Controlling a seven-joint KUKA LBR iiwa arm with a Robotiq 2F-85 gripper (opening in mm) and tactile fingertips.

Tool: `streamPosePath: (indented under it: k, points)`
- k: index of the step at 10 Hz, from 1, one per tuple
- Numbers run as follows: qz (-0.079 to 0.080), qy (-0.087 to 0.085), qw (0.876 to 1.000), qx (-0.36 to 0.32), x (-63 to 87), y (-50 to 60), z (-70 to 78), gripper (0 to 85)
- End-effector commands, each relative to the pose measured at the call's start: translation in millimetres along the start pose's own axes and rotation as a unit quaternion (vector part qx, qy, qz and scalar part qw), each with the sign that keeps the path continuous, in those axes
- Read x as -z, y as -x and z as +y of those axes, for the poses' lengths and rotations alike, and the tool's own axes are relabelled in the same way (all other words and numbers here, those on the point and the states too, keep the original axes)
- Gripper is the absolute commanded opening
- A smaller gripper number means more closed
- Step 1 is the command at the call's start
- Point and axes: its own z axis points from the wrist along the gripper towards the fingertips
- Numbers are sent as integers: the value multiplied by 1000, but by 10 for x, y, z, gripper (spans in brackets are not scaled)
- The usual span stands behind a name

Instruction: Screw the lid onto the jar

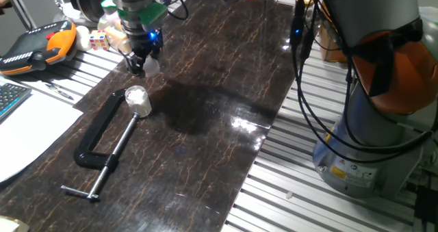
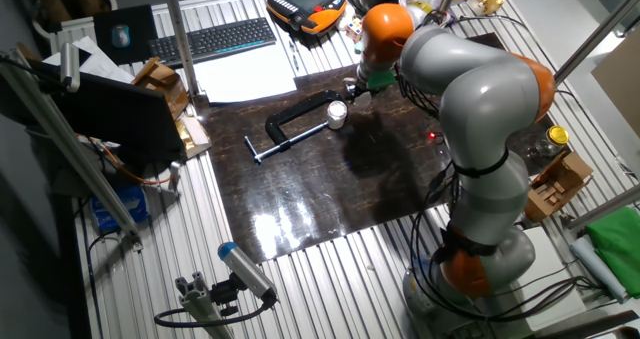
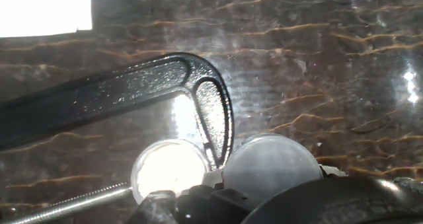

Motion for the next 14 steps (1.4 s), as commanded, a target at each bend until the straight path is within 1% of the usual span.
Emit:
streamPosePath:
  k: [1,4,5,7,8,9,10,12,13,14]
  points:
    - [-1,0,1000,-1,1,0,0,683]
    - [3,-2,1000,-8,1,0,0,690]
    - [6,0,1000,-9,10,13,46,690]
    - [20,9,1000,-14,72,108,279,690]
    - [22,10,1000,-16,109,133,395,687]
    - [14,12,1000,-20,117,124,514,687]
    - [9,9,1000,-20,91,103,593,690]
    - [5,5,1000,-25,43,62,740,693]
    - [5,5,1000,-24,7,48,789,693]
    - [5,7,1000,-23,-15,53,797,693]
